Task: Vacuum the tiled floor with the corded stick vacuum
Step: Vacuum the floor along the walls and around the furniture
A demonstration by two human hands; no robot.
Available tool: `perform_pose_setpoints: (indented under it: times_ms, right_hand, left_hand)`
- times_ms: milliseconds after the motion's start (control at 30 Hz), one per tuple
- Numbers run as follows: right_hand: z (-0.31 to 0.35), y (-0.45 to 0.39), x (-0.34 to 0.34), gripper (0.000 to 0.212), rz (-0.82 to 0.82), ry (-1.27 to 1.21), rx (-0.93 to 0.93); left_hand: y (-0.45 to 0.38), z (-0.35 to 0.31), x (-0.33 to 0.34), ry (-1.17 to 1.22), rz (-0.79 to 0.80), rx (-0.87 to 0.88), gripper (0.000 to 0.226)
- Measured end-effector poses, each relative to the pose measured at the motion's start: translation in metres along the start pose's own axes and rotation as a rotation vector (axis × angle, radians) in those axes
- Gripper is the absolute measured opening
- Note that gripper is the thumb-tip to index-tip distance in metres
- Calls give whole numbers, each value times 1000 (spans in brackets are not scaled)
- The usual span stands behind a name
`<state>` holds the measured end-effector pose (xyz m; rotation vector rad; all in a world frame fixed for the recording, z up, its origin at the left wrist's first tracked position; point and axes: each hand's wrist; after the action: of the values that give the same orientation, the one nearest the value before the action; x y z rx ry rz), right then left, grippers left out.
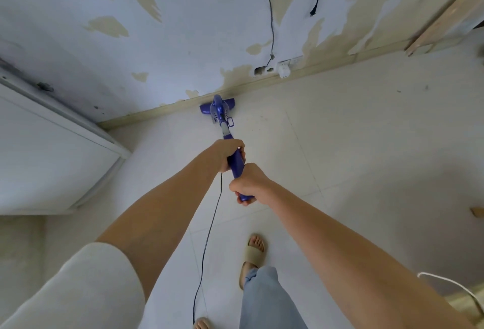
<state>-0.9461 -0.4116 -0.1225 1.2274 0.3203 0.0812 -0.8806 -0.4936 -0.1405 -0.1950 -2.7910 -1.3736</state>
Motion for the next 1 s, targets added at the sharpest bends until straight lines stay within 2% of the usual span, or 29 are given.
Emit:
perform_pose_setpoints:
  times_ms: [367,767,1000]
  right_hand:
    - [-35,25,38,25,-11,-2,-7]
    - [-116,146,140,13,-9,-76,-25]
    - [-156,205,165,14,4,-51,-14]
  left_hand:
    - [33,37,-24,-25,27,14,17]
    - [167,113,-90,-104,142,37,14]
    - [221,149,-104,-128,204,8,12]
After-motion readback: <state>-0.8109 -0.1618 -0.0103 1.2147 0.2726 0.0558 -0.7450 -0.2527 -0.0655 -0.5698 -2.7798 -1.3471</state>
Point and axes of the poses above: each hand's wrist, its own y-axis away from the middle knuckle, its own x-axis out of the palm, z = x × y, and after that the axes turned 14 degrees about x, right-handed
